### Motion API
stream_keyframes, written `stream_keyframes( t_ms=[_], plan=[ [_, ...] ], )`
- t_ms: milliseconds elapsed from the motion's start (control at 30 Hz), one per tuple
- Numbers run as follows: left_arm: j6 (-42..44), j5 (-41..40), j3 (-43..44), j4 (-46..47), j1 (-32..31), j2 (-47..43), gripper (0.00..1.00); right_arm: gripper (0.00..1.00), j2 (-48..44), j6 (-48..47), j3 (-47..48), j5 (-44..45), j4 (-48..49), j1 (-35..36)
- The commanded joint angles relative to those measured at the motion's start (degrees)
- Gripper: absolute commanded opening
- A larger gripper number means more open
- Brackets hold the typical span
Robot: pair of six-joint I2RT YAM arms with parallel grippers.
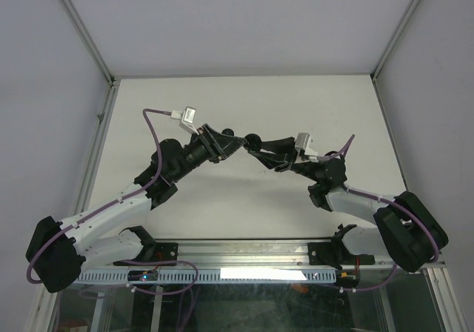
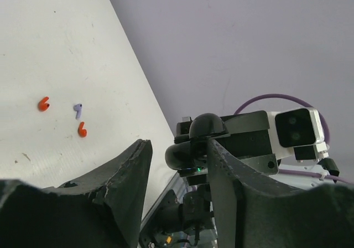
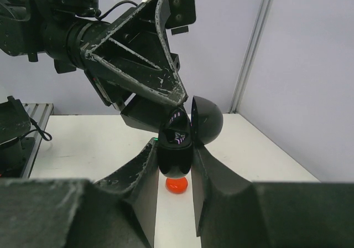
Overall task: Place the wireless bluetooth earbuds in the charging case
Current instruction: Place the earbud in the charging case, then pick up the earbud from the center of the board.
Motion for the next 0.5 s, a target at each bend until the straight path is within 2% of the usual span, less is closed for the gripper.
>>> stream_keyframes(
  t_ms=[0,100,267,467],
  plan=[
    [3.4,-2.1,1.7,-3.4,-0.3,-2.3,0.48,0.0,-1.5,0.0,0.2,1.8,6.7,0.3],
    [8.1,-6.0,3.0,-8.5,-0.2,-5.3,0.54,0.0,-1.5,-1.1,-0.6,3.0,5.9,0.3],
    [15.4,-17.1,6.2,-23.2,-0.3,-9.3,0.62,0.0,-2.2,-3.1,-2.1,4.7,3.6,0.3],
    [22.4,-30.3,10.9,-41.8,-0.1,-6.1,0.69,0.0,-3.6,-5.5,-3.0,5.3,-0.6,0.3]
  ],
)
